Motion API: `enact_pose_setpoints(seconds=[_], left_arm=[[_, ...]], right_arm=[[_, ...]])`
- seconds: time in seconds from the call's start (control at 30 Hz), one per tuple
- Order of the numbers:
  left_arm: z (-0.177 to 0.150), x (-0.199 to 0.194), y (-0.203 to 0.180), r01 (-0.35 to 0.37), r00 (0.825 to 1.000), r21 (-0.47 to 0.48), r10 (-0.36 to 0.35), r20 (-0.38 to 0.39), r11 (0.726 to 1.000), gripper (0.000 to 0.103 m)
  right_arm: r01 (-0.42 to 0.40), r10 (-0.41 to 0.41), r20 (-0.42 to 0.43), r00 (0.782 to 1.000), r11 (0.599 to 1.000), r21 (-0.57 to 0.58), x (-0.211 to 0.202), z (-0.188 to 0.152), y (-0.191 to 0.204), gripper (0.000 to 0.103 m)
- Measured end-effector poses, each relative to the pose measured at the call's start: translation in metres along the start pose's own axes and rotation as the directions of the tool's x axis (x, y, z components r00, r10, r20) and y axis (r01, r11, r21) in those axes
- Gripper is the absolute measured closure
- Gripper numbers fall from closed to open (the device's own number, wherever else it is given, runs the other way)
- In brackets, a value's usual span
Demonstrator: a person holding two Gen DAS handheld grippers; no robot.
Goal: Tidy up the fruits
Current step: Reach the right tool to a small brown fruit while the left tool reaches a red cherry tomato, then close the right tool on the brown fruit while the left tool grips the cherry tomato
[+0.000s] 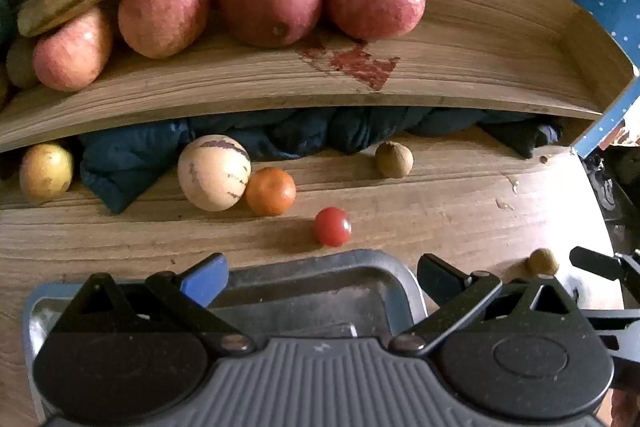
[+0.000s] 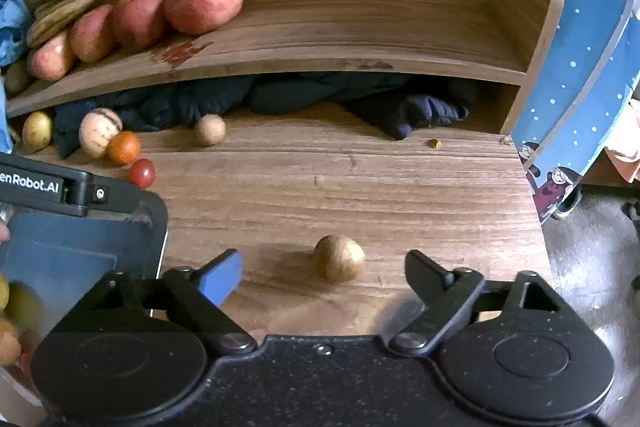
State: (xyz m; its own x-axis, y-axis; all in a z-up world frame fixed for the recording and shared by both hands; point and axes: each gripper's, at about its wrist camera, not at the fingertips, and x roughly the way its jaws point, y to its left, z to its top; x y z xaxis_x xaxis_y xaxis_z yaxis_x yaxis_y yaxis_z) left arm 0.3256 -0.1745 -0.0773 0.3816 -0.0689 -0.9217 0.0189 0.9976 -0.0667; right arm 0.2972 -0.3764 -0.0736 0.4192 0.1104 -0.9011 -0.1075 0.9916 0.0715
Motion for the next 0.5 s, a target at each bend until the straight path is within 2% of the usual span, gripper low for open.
enact_pose_setpoints(seconds=[0.17,0.27,0.5], left_arm=[[0.008,0.007,-0.001,-0.004,1.0,-0.009,0.004,-0.002,1.0,0.001],[0.011,0.01,-0.003,-0.001,1.0,-0.007,0.001,-0.003,1.0,0.001],[0.015,0.015,-0.004,0.019,1.0,-0.035,-0.019,-0.005,0.999,0.007]], right_arm=[[0.004,-0.004,-0.004,1.0,0.999,0.042,0.007,0.003,-0.005,0.03],[0.002,-0.002,-0.009,1.0,0.998,0.056,0.009,0.003,-0.004,0.041],[0.006,-0.005,-0.018,1.0,0.997,0.071,0.011,0.004,0.0,0.049]])
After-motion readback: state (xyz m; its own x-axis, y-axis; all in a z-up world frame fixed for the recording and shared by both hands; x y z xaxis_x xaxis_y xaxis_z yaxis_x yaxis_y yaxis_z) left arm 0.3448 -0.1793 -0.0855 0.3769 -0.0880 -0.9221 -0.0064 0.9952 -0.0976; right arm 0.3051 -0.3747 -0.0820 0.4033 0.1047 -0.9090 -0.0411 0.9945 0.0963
